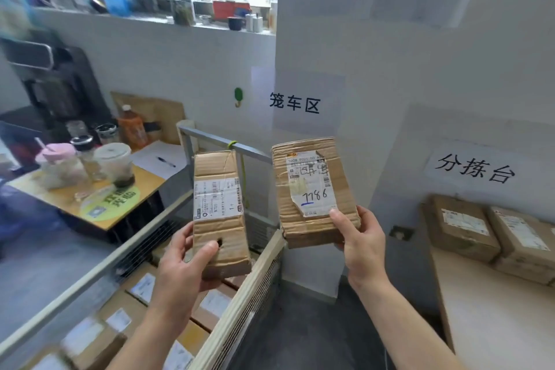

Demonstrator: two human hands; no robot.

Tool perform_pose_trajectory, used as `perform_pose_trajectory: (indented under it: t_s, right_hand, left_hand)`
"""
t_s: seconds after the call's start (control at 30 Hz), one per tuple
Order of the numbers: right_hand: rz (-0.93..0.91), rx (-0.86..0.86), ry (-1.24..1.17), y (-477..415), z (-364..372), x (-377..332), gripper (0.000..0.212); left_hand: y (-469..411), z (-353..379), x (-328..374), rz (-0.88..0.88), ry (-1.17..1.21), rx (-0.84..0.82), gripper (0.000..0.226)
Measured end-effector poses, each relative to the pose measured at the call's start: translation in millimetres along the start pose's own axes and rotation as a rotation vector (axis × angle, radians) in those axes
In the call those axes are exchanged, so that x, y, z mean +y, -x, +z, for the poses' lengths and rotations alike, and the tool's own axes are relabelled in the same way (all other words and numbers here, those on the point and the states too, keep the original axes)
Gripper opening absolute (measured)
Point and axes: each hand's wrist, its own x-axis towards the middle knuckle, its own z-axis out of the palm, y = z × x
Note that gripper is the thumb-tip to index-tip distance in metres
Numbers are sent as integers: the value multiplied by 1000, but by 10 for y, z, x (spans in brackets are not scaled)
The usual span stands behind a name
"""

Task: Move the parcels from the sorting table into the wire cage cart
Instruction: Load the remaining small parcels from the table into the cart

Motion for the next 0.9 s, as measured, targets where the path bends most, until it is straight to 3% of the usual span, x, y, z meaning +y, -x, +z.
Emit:
perform_pose_trajectory:
  t_s: [0.33,0.43,0.53,0.9]
  right_hand:
    - [-25,-109,-88,594,800,-254,34]
    - [-30,-148,-98,667,953,-296,44]
    - [-18,-178,-112,665,1088,-297,51]
    - [63,-342,-146,329,1629,-87,47]
  left_hand:
    - [191,-868,265,72,70,50,38]
    - [193,-995,270,80,73,70,37]
    - [174,-1085,273,98,71,94,37]
    - [16,-1329,303,118,30,272,34]
